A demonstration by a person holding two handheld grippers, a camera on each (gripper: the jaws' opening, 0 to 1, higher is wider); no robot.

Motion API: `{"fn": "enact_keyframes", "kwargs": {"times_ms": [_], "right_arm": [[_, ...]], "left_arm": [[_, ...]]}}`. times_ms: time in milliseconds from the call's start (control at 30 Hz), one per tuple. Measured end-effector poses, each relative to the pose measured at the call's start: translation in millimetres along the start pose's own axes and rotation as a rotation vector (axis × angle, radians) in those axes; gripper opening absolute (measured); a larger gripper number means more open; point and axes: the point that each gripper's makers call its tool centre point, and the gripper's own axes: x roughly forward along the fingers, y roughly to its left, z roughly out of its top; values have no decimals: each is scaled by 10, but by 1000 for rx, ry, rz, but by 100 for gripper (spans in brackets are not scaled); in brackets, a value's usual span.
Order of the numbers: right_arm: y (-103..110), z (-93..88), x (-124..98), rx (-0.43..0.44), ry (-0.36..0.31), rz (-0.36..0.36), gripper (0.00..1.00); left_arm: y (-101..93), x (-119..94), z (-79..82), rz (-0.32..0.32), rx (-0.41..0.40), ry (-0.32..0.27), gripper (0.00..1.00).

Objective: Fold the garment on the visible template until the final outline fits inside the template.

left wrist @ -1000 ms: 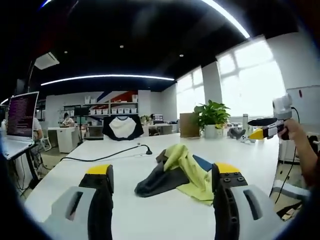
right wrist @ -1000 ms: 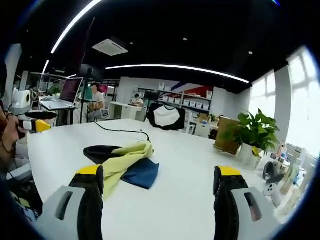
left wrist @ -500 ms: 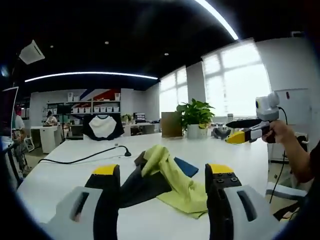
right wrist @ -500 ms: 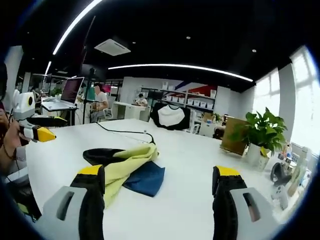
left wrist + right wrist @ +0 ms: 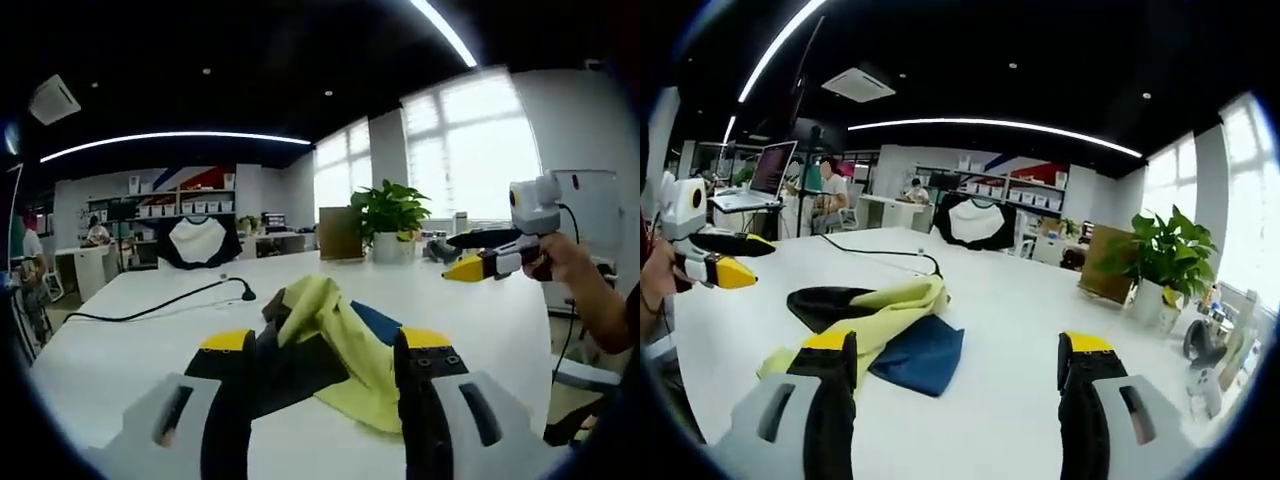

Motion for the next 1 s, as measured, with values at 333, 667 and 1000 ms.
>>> {"fn": "enact_keyframes", "kwargs": {"times_ms": [333, 667, 1000], "right_arm": [[96, -3, 109, -16, 19, 26, 80], [172, -66, 254, -16, 48, 36, 73], [237, -232, 446, -17, 78, 63, 65]], "left_arm": [[-10, 259, -141, -44, -56, 58, 50], [-84, 490, -377, -102, 19, 158, 41], [-160, 717, -589, -160, 29, 238, 35]]}}
